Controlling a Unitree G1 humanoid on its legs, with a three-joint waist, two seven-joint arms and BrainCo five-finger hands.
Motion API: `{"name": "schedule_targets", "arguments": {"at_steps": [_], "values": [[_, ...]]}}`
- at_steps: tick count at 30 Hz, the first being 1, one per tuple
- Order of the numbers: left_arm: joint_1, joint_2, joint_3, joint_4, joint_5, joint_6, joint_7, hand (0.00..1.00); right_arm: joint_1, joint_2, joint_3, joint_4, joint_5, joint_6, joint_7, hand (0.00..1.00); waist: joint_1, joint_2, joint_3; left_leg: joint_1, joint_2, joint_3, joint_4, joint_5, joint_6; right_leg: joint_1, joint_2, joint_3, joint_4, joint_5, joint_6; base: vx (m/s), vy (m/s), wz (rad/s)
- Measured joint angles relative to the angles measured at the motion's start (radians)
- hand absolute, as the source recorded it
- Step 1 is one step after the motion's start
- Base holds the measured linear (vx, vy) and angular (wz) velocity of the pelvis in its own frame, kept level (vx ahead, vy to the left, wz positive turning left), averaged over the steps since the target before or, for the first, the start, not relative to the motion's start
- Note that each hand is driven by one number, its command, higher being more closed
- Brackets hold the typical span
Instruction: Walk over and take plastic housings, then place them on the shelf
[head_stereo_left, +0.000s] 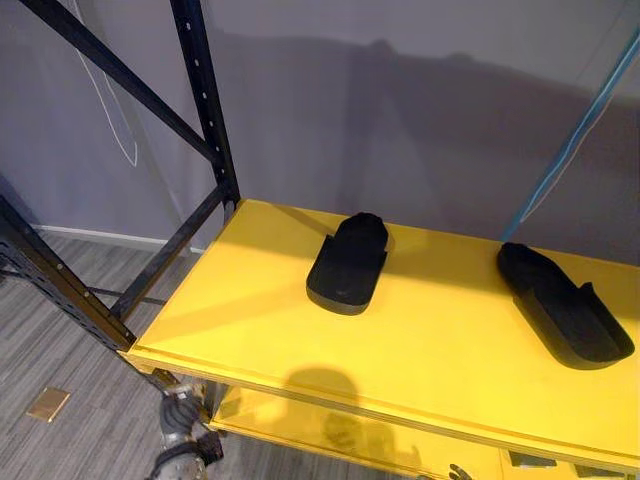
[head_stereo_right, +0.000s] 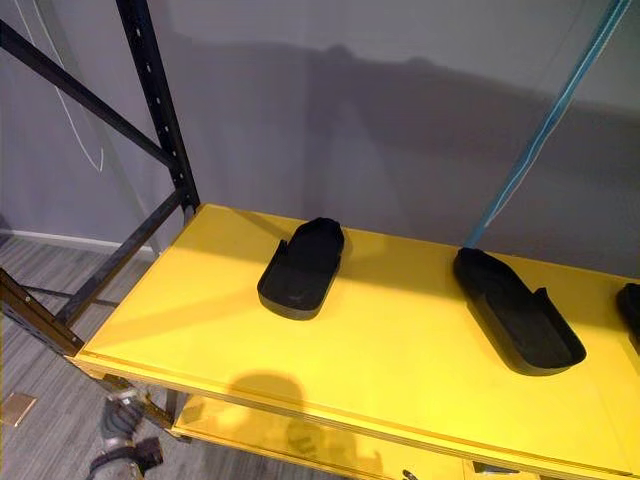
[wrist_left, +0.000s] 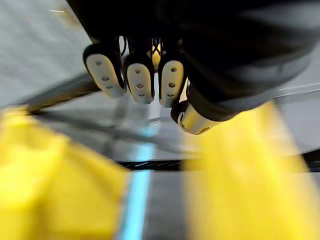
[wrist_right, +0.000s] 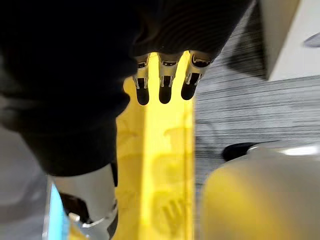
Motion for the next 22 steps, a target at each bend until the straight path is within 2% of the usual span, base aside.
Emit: {"name": "schedule_targets", "arguments": {"at_steps": [3, 6, 11, 13, 16, 22], "values": [[-0.019, 0.004, -0.001, 0.224, 0.001, 0.018, -0.017, 0.0, 0.0, 0.0, -0.004, 0.002, 0.0, 0.002, 0.0, 0.0, -0.001, 0.003, -0.011, 0.009, 0.0, 0.019, -0.016, 0.001, 0.0, -0.008, 0.001, 0.016, 0.001, 0.0, 0.0, -0.02, 0.018, -0.15], [-0.055, 0.013, -0.01, 0.378, -0.002, 0.021, -0.028, 0.0, -0.005, 0.002, -0.028, 0.018, 0.001, 0.003, -0.001, 0.0, -0.002, 0.003, -0.013, 0.011, -0.001, 0.025, -0.041, 0.015, -0.005, -0.021, 0.005, 0.021, 0.0, 0.0, 0.0, -0.01, 0.009, -0.06], [-0.094, 0.046, -0.015, 0.478, 0.001, 0.018, -0.044, 0.0, -0.029, -0.006, -0.044, 0.069, 0.001, 0.005, -0.002, 0.0, -0.01, 0.007, -0.012, 0.027, -0.002, 0.032, -0.068, 0.019, -0.007, -0.02, 0.008, 0.023, -0.015, 0.001, 0.0, 0.02, 0.011, -0.04], [-0.111, 0.057, -0.015, 0.52, 0.0, 0.018, -0.058, 0.0, -0.051, -0.012, -0.044, 0.098, 0.001, 0.006, -0.002, 0.0, -0.026, 0.01, -0.009, 0.03, -0.003, 0.037, -0.069, 0.018, -0.008, -0.021, 0.009, 0.029, -0.018, 0.001, 0.0, 0.07, 0.011, -0.09], [-0.13, 0.059, -0.023, 0.547, 0.0, 0.017, -0.064, 0.0, -0.065, -0.017, -0.047, 0.102, 0.0, 0.006, -0.002, 0.0, -0.028, 0.019, -0.002, 0.038, -0.003, 0.051, -0.069, 0.014, -0.012, -0.02, 0.011, 0.046, -0.019, 0.001, 0.0, 0.05, 0.013, -0.16], [-0.172, 0.054, -0.059, 0.579, 0.0, 0.016, -0.073, 0.0, -0.096, -0.026, -0.062, 0.128, 0.0, 0.006, -0.004, 0.0, -0.051, 0.035, 0.021, 0.039, -0.003, 0.054, -0.067, 0.012, -0.013, -0.021, 0.012, 0.05, -0.021, 0.001, -0.001, 0.0, 0.001, -0.01]]}}
